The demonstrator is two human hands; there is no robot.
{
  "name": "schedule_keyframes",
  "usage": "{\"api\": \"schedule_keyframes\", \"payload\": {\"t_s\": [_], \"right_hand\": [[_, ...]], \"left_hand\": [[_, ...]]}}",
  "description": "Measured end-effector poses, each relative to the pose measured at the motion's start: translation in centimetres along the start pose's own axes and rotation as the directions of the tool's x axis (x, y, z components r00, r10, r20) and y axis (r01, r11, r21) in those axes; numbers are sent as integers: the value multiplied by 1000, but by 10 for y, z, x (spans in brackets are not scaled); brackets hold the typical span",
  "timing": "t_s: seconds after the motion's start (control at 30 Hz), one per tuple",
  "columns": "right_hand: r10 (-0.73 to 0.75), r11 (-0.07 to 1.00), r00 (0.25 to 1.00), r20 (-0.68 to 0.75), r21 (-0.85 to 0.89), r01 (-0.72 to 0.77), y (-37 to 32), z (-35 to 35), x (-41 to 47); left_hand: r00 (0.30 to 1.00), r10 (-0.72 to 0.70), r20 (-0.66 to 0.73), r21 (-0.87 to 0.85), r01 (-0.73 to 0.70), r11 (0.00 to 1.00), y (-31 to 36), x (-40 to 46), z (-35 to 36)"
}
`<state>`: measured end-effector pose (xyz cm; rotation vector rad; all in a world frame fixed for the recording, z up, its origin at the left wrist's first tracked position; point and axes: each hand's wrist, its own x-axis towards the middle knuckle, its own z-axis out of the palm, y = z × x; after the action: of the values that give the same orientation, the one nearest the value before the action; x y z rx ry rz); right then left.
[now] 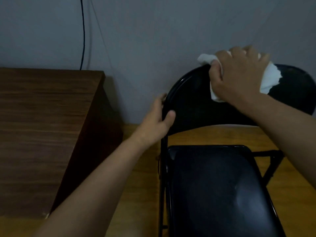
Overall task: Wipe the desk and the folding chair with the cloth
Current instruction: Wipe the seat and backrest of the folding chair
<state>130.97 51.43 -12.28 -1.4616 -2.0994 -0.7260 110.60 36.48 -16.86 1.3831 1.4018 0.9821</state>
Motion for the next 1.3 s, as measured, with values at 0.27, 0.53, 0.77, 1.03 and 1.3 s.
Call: {"api": "schedule_keyframes", "payload": {"t_s": [0.27,0.53,0.77,1.03,1.3], "right_hand": [[-28,995,999,25,99,26,-10,-10,-5],[-80,985,997,-2,152,80,-64,3,-57],[-141,984,990,-24,108,142,-13,15,-57],[360,929,919,162,24,-368,138,-3,-38],[279,959,938,207,-15,-282,87,-12,-10]], "left_hand": [[997,57,-53,354,-35,934,59,60,13],[946,317,-62,190,-301,935,41,57,14],[950,297,-96,382,-241,892,29,79,16],[988,151,-17,309,-138,941,39,69,11],[1000,-1,26,417,-10,909,62,67,4]]}}
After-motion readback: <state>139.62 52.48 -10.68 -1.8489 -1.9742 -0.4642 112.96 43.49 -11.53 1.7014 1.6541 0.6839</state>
